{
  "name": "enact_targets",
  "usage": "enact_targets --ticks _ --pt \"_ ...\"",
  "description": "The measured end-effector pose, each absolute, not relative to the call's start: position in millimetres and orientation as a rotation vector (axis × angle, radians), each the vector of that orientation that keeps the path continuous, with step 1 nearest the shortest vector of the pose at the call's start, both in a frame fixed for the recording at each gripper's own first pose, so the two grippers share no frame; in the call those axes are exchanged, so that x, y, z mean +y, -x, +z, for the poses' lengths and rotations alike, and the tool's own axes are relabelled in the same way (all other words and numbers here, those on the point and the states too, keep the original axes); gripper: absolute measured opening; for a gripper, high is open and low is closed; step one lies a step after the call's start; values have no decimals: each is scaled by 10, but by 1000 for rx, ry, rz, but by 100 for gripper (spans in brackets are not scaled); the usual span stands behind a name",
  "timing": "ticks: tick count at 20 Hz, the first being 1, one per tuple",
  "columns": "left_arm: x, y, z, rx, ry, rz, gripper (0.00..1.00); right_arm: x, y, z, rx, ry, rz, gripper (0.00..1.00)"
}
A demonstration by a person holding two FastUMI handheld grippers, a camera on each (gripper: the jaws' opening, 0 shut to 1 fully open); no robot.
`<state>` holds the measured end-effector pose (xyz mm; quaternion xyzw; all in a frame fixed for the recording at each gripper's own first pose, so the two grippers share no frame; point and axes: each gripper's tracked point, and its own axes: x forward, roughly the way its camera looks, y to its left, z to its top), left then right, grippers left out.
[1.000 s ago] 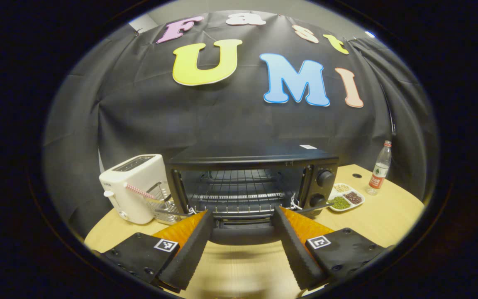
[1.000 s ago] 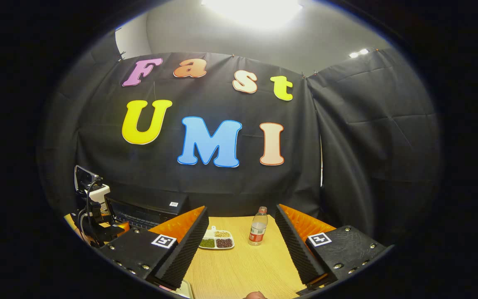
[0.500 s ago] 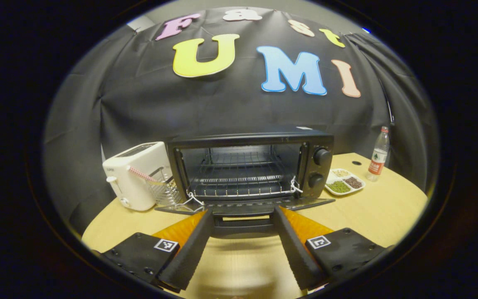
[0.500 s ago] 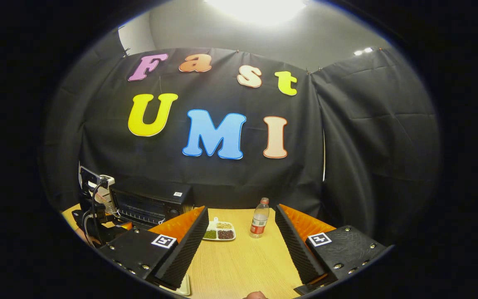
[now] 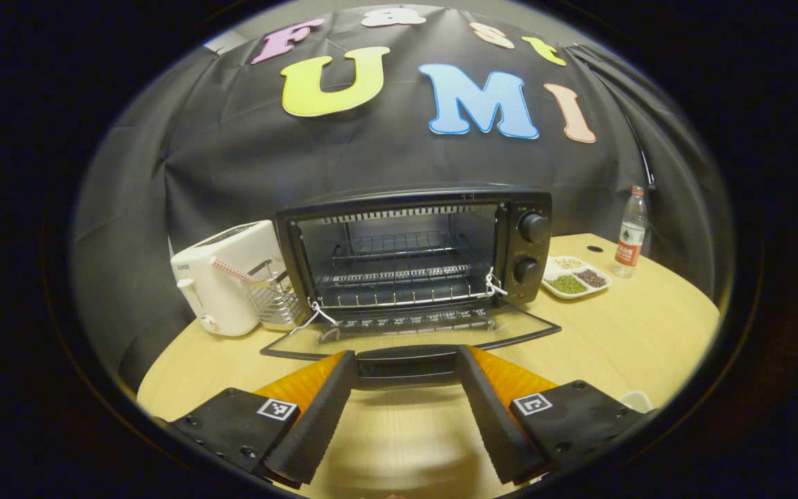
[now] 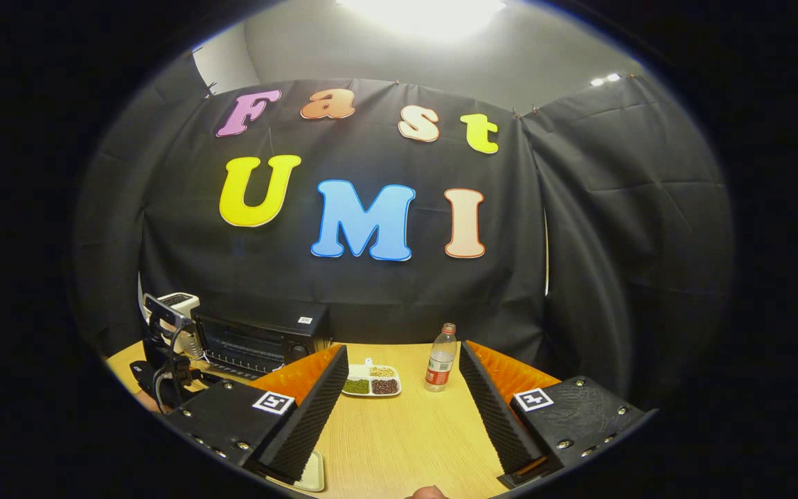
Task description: Open the electric oven with the left hand, put the food in, and close the electric oven.
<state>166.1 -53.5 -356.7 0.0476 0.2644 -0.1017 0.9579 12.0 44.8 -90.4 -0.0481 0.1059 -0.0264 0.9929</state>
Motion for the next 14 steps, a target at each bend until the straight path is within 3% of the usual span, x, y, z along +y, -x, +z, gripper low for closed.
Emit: enact_targets --ticks 4,9,10,11,14 --pt "-493 -1594 -3545 543 -90 -192 98 540 -159 -911 215 76 -17 99" --pt "-404 -1451 -2931 454 -80 -184 97 709 -229 -1131 286 9 55 99" --pt "-364 -1434 -2770 429 -78 -177 92 751 -242 -1215 314 -10 72 99" --pt "-305 -1393 -2598 403 -74 -168 100 801 -248 -1299 346 -27 96 99" --pt "-156 -1258 -2103 332 -60 -136 100 944 -248 -1636 470 -78 175 99"
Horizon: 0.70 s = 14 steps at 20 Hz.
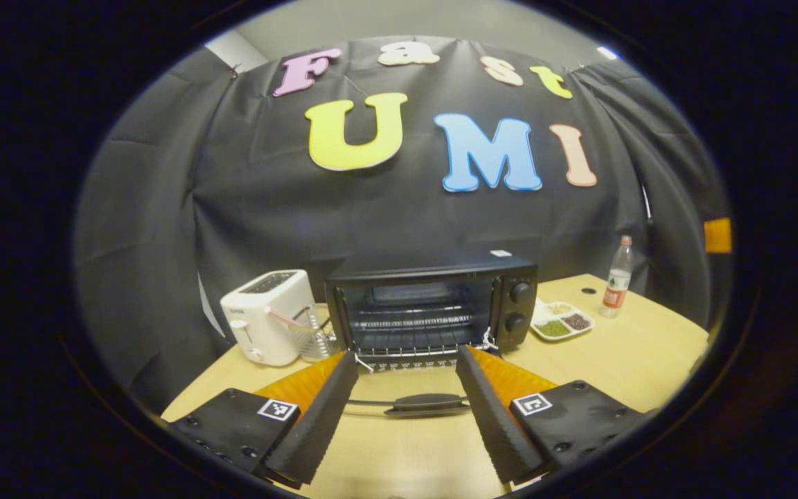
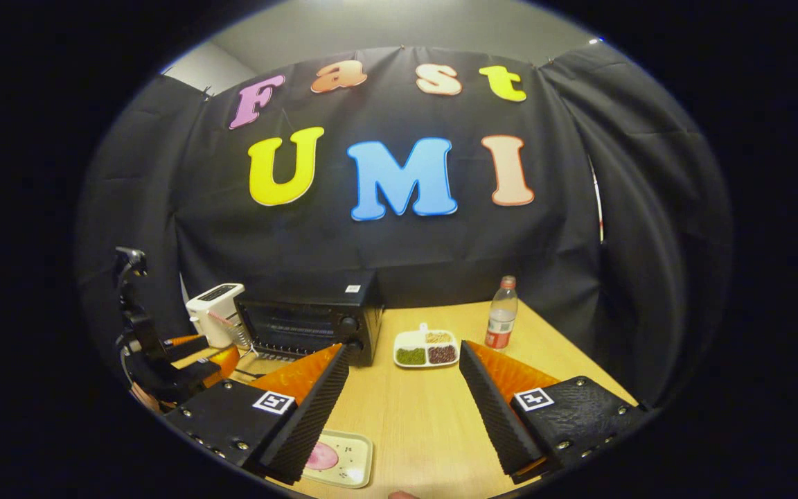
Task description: Open the electric oven with the left hand, put the food in, and close the electric oven.
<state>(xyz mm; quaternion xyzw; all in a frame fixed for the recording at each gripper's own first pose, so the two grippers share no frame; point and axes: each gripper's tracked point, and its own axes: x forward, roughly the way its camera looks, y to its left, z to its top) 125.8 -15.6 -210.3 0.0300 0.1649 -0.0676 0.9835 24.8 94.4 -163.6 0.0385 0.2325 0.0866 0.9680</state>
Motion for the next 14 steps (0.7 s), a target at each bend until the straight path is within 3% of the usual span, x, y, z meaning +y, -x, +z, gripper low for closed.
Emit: enact_targets --ticks 3,7,8,11,12,14 --pt "5 -1078 -1717 276 -59 -97 97 1122 -171 -1978 627 -140 274 100" --pt "262 -811 -1332 224 -79 -31 100 1264 -6 -2348 798 -189 377 100" --pt "318 -751 -1259 217 -83 -19 92 1288 0 -2428 830 -202 392 100" --pt "479 -590 -1062 190 -69 25 91 1359 82 -2703 964 -228 439 100" --pt "540 -558 -983 181 -66 44 100 1397 143 -2795 1015 -239 458 100" --pt "664 -481 -921 164 -72 84 97 1442 214 -2976 1103 -261 487 98"
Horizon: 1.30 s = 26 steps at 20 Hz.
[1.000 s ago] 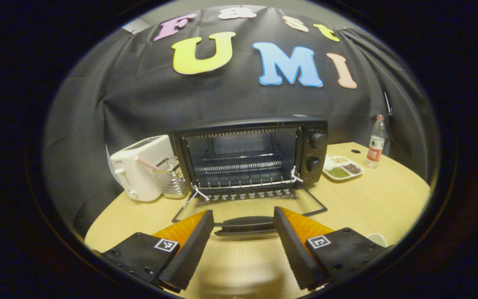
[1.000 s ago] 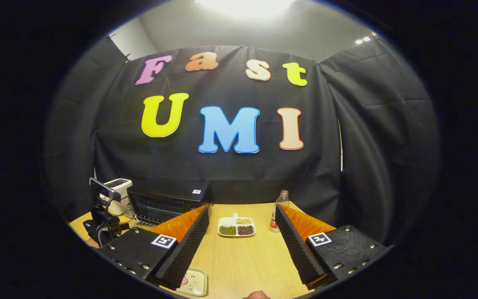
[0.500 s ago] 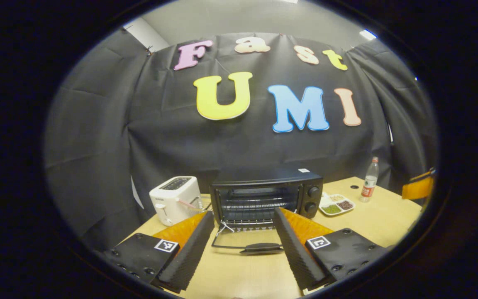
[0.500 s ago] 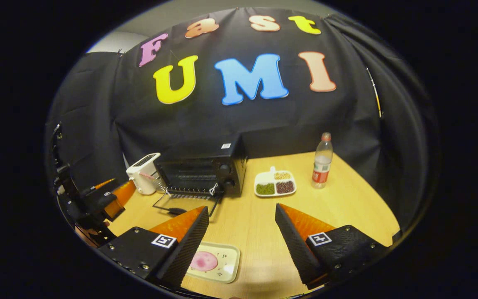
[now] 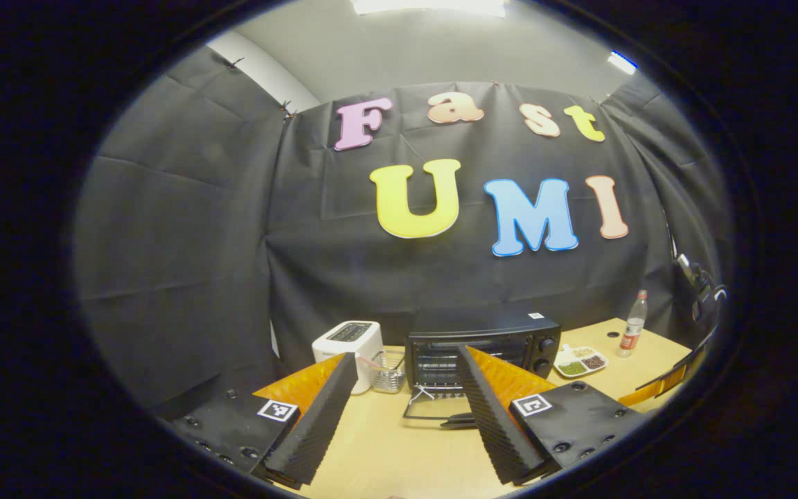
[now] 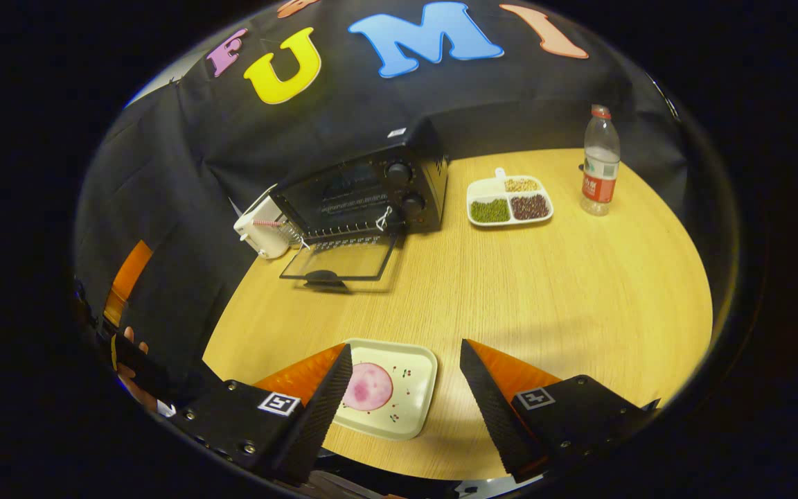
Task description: Open the electric oven with the left hand, put the food in, and close the electric oven.
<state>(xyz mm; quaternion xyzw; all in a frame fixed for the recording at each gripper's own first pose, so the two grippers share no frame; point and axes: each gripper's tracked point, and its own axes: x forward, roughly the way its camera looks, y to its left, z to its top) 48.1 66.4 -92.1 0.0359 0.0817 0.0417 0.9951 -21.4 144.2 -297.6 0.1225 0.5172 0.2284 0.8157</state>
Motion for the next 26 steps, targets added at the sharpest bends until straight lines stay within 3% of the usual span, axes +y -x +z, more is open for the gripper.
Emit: enact_targets --ticks 2,8,12,15,16,17,19,21,26 --pt "759 -392 -858 153 -80 113 94 1498 306 -3139 1196 -277 519 97" --pt "1009 -165 -923 176 -67 205 100 1505 630 -3599 1446 -292 553 98" --pt "1196 -56 -1017 193 -66 259 97 1530 753 -3738 1547 -287 560 97" --pt "1280 -29 -1033 197 -46 286 97 1547 768 -3830 1579 -286 541 70" --pt "1300 -22 -1045 198 -40 293 97 1512 776 -3861 1590 -268 521 66" --pt "1316 -26 -1046 198 -36 298 97 1494 777 -3897 1600 -258 506 47" --pt "1323 -30 -1038 192 -32 299 100 1378 768 -3932 1614 -240 456 20" --pt "1324 -63 -1057 191 -33 297 97 1406 725 -3923 1636 -295 425 3" --pt "1274 -132 -1073 190 -29 277 97 1429 729 -3805 1600 -446 464 0"
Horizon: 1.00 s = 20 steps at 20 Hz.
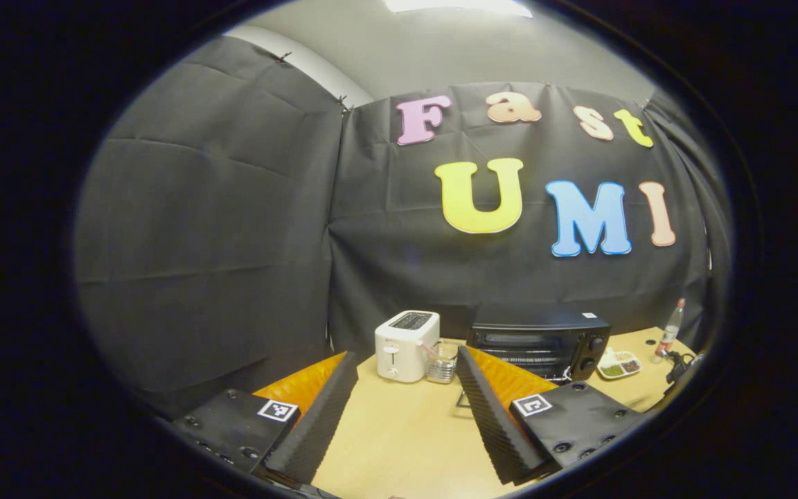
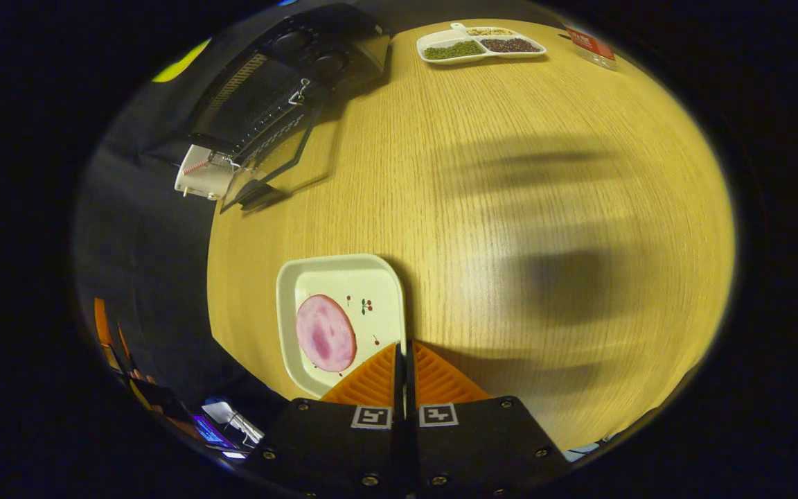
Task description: Open the electric oven with the left hand, put the food in, and close the electric oven.
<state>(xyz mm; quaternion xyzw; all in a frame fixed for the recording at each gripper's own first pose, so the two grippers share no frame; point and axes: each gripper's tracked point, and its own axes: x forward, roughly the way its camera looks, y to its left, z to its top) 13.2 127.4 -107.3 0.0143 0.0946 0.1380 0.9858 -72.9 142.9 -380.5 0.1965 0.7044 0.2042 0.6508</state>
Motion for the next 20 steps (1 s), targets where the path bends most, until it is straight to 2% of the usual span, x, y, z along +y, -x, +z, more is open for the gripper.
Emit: enact_targets --ticks 2,4,5,7,9,10,11,17,19,20 --pt "1256 -158 -1047 188 -38 267 100 1361 712 -3698 1581 -518 476 0" --pt "1236 -186 -1046 188 -37 258 97 1337 710 -3602 1560 -559 485 0" --pt "1229 -219 -1062 189 -35 252 100 1341 679 -3549 1551 -586 478 1" --pt "1217 -254 -1057 187 -39 242 97 1519 586 -3414 1522 -651 464 0" --pt "1180 -319 -1085 187 -38 229 100 1723 423 -3310 1481 -690 452 0" --pt "1162 -357 -1091 186 -35 219 97 1766 357 -3242 1458 -707 439 0" --pt "1164 -390 -1103 187 -34 213 100 1825 254 -3185 1433 -730 418 0" --pt "1157 -660 -1167 183 -23 173 100 2171 -248 -3068 1327 -832 276 0" --pt "1199 -752 -1218 187 -28 162 97 2285 -416 -3086 1293 -882 222 0" --pt "1227 -797 -1230 189 -29 157 100 2350 -480 -3092 1276 -911 198 0"
